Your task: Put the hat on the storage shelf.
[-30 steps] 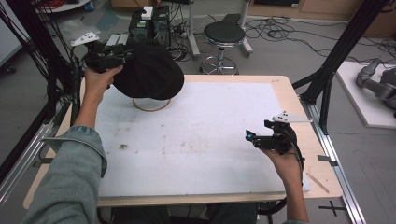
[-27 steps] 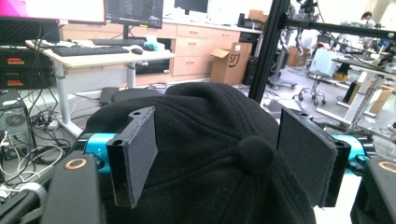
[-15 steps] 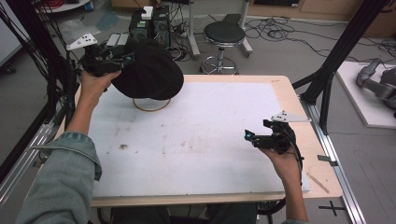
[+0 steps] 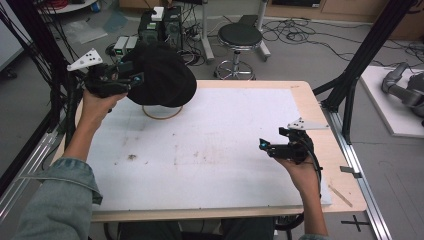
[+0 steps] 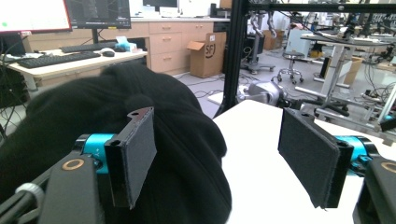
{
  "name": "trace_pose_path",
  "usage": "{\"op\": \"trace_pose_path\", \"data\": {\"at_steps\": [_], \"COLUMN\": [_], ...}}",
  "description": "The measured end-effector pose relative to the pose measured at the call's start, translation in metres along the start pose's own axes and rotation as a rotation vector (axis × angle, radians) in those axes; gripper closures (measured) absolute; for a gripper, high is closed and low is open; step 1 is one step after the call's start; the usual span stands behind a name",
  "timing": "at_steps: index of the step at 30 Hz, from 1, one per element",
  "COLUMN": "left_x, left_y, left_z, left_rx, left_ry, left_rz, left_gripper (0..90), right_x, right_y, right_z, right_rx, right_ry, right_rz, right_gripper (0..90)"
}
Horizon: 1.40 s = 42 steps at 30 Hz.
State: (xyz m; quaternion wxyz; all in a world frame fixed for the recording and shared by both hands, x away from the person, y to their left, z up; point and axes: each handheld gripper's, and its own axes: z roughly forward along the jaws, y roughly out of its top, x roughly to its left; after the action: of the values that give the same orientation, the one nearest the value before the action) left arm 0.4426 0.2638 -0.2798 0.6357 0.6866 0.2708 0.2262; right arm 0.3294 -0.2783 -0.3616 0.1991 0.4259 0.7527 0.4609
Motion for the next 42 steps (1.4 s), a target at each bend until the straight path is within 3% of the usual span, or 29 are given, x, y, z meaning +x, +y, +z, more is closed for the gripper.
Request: {"op": "trace_pose_path", "data": {"at_steps": [9,11,15,28,31,42], "left_x": [-0.021,-0.025,-0.035,-0.056,-0.064,-0.072], "left_y": [-0.017,-0.02,-0.03,-0.055,-0.064,-0.089], "left_z": [-0.019,-0.021,-0.028,-0.041,-0.047,-0.064], "left_rx": [0.002,0.032,0.017,0.04,0.025,0.009], "left_ry": [0.007,0.019,0.024,0.08,0.115,0.161], "left_rz": [0.009,0.011,0.014,0.042,0.062,0.044], "left_gripper": [25.1,23.6,21.8,16.6,16.5,16.1], "right_x": [0.001,0.001,0.001,-0.002,-0.002,-0.002], "right_y": [0.002,0.002,0.002,-0.002,-0.003,-0.003], "right_z": [0.004,0.004,0.003,-0.002,-0.004,-0.002], "right_rx": [0.0,-0.006,-0.007,-0.01,-0.011,-0.013], "right_ry": [0.008,0.012,0.013,0.012,0.008,0.0], "right_rz": [-0.004,-0.006,0.0,0.016,0.017,0.018], "right_gripper": [11.3,11.3,11.3,11.2,11.2,11.3]}}
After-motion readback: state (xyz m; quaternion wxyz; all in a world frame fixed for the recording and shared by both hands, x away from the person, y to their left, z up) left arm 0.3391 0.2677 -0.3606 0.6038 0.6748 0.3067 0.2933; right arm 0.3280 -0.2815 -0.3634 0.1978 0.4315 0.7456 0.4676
